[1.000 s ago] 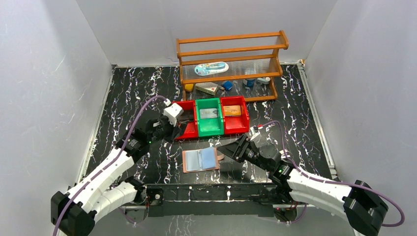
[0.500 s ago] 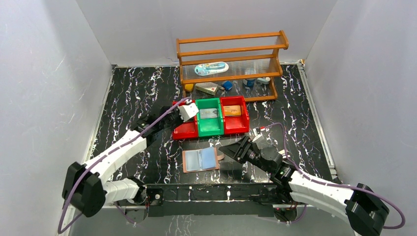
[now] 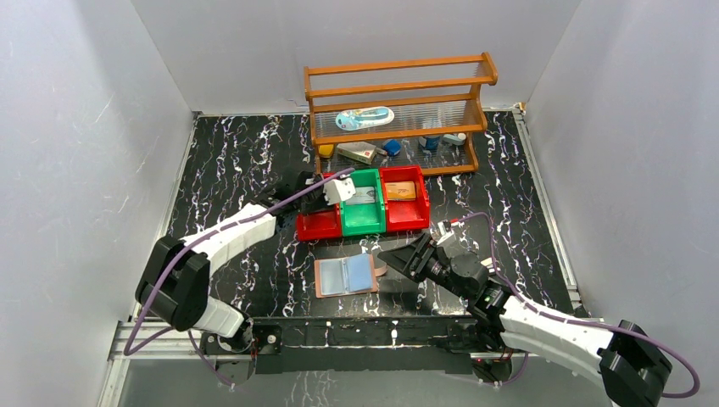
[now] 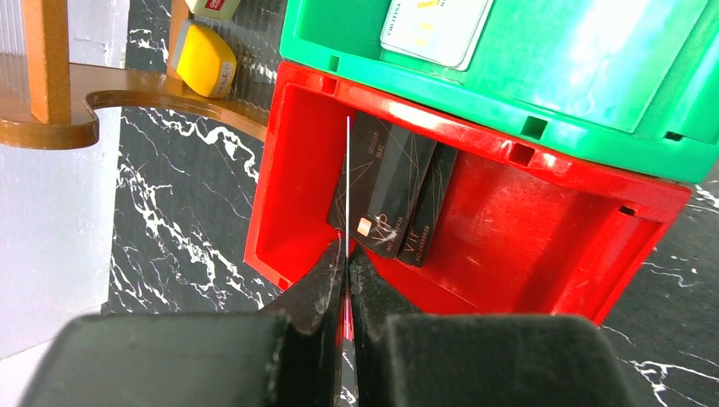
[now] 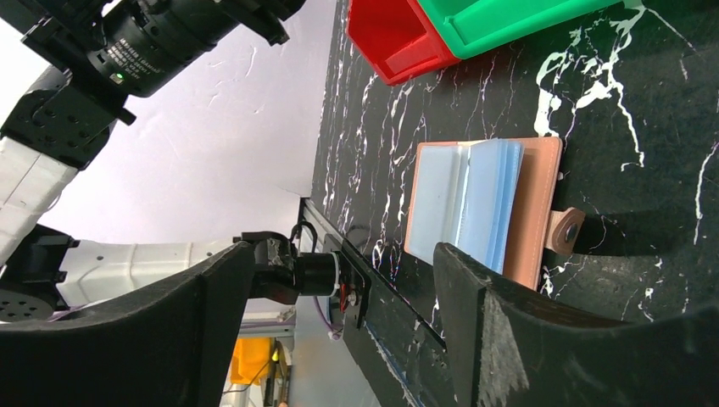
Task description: Take the credit cards out of the card holder
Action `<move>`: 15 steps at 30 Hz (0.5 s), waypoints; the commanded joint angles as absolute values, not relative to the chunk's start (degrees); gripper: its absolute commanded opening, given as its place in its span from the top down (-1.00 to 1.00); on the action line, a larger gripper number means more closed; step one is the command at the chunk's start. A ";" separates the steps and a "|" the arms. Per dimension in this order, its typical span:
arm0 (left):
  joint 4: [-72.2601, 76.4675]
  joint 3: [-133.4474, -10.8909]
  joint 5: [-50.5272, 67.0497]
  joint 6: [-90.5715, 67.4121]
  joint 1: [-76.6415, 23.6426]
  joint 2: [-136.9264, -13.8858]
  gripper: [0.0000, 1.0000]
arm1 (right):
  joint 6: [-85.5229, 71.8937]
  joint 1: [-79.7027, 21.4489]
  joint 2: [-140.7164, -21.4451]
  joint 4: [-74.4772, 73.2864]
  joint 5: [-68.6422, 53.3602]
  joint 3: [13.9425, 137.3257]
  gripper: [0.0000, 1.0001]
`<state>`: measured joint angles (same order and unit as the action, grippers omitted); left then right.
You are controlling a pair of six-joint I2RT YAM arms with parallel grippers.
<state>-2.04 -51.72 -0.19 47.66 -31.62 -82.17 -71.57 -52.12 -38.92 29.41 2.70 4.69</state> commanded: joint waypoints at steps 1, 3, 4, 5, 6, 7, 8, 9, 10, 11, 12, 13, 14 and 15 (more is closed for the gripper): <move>2.24 -51.48 -2.00 49.94 -31.29 -83.04 1.00 | -71.28 -51.87 -37.57 30.05 4.11 5.62 -0.76; 3.65 -50.89 -1.98 50.21 -31.29 -83.58 1.00 | -71.28 -51.86 -37.17 30.01 4.07 5.62 -0.82; 4.47 -50.73 -1.94 50.27 -31.29 -84.03 1.00 | -71.20 -51.89 -36.98 29.91 4.00 5.62 -0.84; 4.79 -50.76 -1.98 50.27 -31.29 -84.49 1.00 | -71.17 -51.86 -36.78 29.74 3.92 5.62 -0.85; 4.72 -50.99 -2.19 50.44 -31.22 -85.15 1.00 | -71.19 -51.88 -36.56 29.59 3.81 5.58 -0.86; 4.44 -51.22 -2.57 50.83 -31.28 -85.88 1.00 | -71.30 -51.86 -36.30 29.54 3.68 5.47 -0.87; 3.81 -51.46 -3.01 51.45 -31.27 -86.69 1.00 | -71.47 -51.84 -36.04 29.53 3.50 5.26 -0.88; 3.41 -51.65 -3.40 51.80 -31.25 -87.20 1.00 | -71.58 -51.91 -35.69 29.58 3.36 5.05 -0.90; 3.73 -51.37 -4.25 51.73 -31.24 -87.63 1.00 | -71.77 -51.91 -35.38 29.54 3.46 4.75 -0.90; 4.94 -50.87 -5.35 51.69 -31.16 -87.92 1.00 | -71.92 -51.91 -34.96 29.45 3.59 4.60 -0.91; 6.66 -50.06 -6.34 51.75 -31.12 -88.09 1.00 | -71.97 -51.86 -34.59 29.40 3.83 4.38 -0.91; 7.42 -49.70 -6.82 51.95 -31.05 -88.18 1.00 | -71.98 -51.85 -34.14 29.32 4.02 4.25 -0.91; 8.55 -49.24 -7.15 52.09 -30.86 -88.49 1.00 | -71.99 -51.85 -33.66 28.99 4.35 4.16 -0.92; 9.66 -48.78 -6.93 52.81 -30.81 -89.21 1.00 | -72.06 -51.79 -33.11 28.56 4.45 4.09 -0.92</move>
